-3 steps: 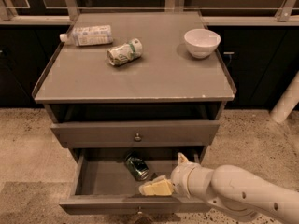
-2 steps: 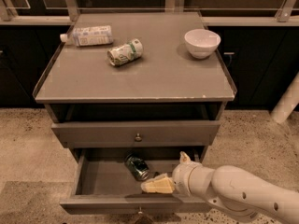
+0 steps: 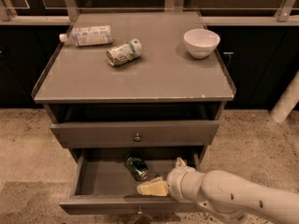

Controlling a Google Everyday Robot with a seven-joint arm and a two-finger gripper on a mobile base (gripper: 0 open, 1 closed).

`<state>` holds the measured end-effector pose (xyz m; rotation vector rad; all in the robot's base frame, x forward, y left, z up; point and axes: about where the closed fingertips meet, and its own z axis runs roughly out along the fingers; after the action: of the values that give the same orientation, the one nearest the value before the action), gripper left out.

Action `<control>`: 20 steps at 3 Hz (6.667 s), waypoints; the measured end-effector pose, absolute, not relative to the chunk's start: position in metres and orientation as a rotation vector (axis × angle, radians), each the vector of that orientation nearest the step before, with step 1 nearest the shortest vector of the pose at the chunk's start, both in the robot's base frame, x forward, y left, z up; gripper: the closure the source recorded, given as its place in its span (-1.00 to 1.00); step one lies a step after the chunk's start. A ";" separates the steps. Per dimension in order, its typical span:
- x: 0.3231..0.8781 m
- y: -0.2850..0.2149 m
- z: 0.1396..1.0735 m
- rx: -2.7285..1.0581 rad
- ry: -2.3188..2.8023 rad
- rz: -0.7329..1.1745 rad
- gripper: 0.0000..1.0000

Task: Pick green can from middle drawer and place on counter

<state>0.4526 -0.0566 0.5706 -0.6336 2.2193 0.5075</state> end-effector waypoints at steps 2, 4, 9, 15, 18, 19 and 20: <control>0.451 -0.002 0.492 -0.589 2.203 0.720 -1.00; 0.452 -0.002 0.479 -0.573 2.214 0.725 -1.00; 0.529 0.021 0.464 -0.697 2.081 0.647 -1.00; 0.569 0.037 0.376 -0.748 2.168 0.422 -0.76; 0.569 0.038 0.376 -0.748 2.168 0.423 0.61; 0.572 0.032 0.387 -0.745 2.143 0.484 0.99; 0.567 0.003 0.405 -0.733 2.147 0.532 1.00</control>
Offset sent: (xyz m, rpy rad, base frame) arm -0.0034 0.0924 -0.1245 0.2482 0.1097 0.0818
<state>0.5672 0.0032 0.4052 -0.7334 2.1474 0.5319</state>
